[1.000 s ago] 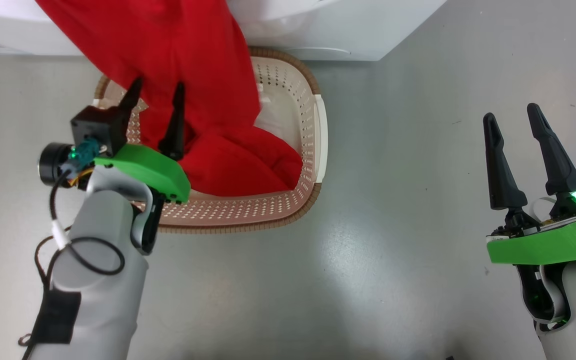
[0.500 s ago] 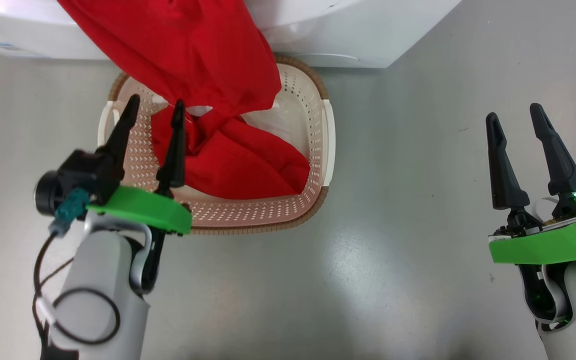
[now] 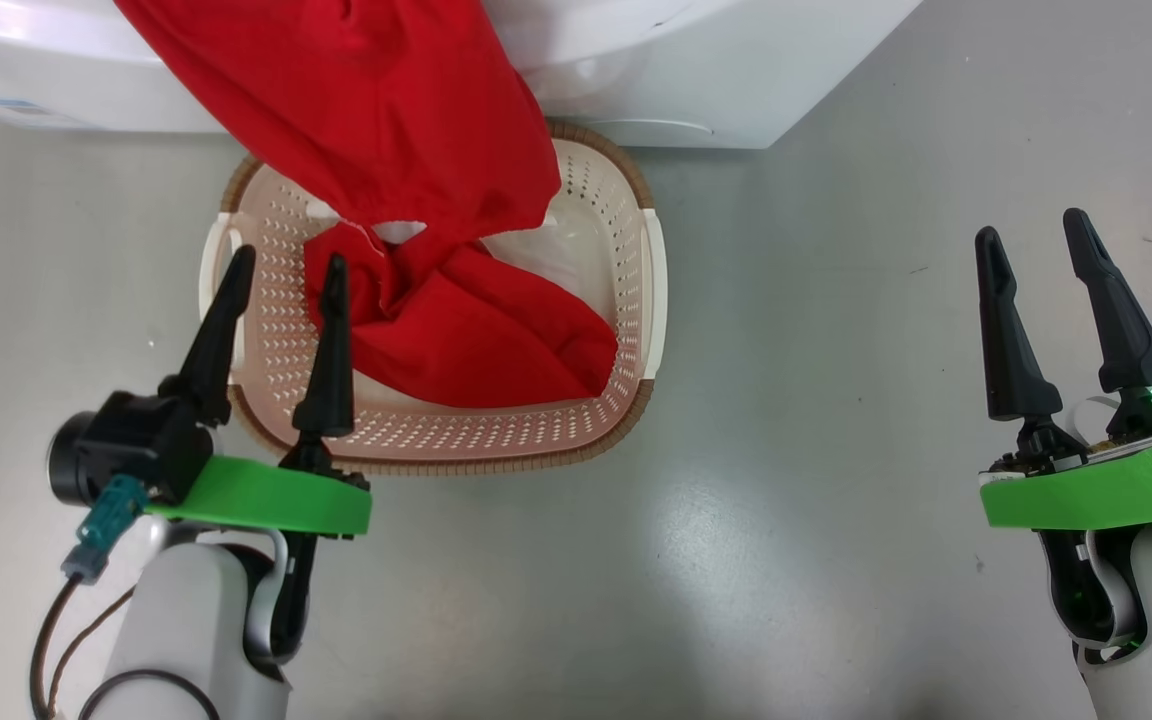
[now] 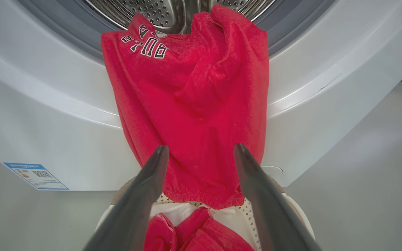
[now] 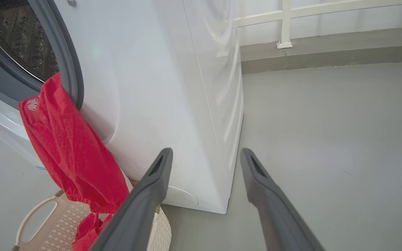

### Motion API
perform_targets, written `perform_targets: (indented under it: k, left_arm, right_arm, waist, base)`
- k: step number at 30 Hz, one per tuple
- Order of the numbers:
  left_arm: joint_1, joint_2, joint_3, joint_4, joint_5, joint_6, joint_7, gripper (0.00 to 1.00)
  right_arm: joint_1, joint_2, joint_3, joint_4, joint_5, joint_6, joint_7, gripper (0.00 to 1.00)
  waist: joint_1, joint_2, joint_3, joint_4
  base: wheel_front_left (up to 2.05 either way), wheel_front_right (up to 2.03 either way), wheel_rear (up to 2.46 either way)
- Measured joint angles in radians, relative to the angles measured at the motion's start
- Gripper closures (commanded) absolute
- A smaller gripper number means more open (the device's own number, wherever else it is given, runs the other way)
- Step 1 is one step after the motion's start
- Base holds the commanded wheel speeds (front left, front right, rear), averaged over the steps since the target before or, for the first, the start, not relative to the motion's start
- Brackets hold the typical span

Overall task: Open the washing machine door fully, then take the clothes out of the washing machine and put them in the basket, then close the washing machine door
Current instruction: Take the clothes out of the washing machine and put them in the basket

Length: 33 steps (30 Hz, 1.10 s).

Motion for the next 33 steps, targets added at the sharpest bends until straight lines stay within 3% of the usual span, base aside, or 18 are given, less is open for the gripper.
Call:
perform_targets:
  k: [19,33]
  left_arm:
    - [-0.016,0.0,-0.008,-0.018,-0.037,0.007,0.0,0.0]
    - [-0.409,0.02,-0.066,0.202,-0.024,-0.021,0.004,0.0]
  right_arm:
    - [0.002,0.0,0.001,0.001,0.0,0.0,0.0,0.0]
    - [0.0,0.0,0.012,0.006,0.0,0.0,0.0,0.0]
  waist:
    - [0.0,0.0,-0.01,0.001]
    - [0.0,0.0,0.011,0.006]
  base:
    - [0.0,0.0,0.0]
    - [0.0,0.0,0.0]
